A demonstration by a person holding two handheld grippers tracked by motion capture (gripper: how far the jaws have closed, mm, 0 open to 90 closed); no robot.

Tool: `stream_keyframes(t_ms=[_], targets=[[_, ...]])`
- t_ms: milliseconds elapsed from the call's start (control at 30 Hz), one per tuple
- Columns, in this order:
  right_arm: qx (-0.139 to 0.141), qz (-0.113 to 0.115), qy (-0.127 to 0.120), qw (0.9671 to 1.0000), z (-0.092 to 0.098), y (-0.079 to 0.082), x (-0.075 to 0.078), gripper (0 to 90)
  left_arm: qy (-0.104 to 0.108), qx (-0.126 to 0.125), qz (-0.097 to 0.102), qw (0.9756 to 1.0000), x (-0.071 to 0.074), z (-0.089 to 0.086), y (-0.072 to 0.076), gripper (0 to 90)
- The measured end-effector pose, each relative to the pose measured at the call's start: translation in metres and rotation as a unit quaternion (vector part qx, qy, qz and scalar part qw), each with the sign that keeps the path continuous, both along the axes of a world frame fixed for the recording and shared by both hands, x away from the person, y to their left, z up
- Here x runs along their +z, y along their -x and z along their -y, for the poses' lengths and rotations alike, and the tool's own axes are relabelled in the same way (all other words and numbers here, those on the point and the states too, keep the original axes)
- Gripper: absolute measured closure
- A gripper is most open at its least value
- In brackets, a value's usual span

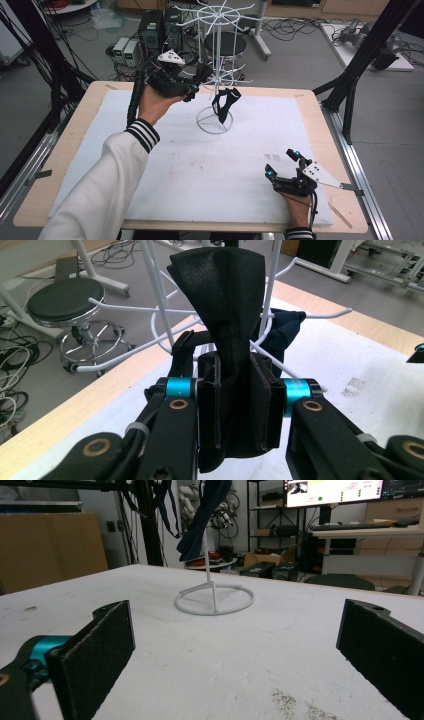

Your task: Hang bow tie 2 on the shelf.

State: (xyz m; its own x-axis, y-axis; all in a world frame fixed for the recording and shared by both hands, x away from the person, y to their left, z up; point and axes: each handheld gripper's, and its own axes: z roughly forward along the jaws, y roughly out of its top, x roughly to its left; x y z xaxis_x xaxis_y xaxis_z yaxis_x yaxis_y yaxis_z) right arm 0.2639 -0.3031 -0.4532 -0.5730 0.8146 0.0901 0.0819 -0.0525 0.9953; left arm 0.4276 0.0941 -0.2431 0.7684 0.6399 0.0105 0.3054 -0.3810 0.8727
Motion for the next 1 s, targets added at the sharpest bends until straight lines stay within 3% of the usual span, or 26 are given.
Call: stream_keyframes(t_ms=[467,567,633,700,833,933,1000], targets=[[0.001,-0.001,-0.002,1.0000,0.000,0.000,0.000,1.4,-0.007,0.001,-0.009,0.9999,-0.006,0.010,-0.002,73.2],[0.002,-0.001,-0.002,1.0000,0.000,0.000,0.000,1.4,-0.003,0.002,-0.013,0.9999,-0.007,0.010,-0.002,60.0],[0.002,0.003,0.000,1.0000,0.001,0.000,0.000,1.4,-0.004,-0.006,-0.008,0.9999,-0.007,0.010,-0.001,36.0],[0.001,0.004,0.002,1.0000,0.001,0.000,0.000,1.4,0.009,-0.013,-0.010,0.9998,-0.007,0.008,0.000,14.9],[0.001,0.002,0.000,1.0000,0.000,0.000,0.000,1.4,0.036,-0.038,0.020,0.9984,-0.006,0.002,0.007,11.3],[0.002,-0.003,-0.003,1.0000,0.000,0.000,0.000,1.4,0.054,-0.056,0.048,0.9958,-0.007,-0.007,0.014,11.3],[0.001,0.000,0.000,1.0000,0.001,0.000,0.000,1.4,0.070,-0.063,0.057,0.9939,-0.008,-0.015,0.018,11.3]])
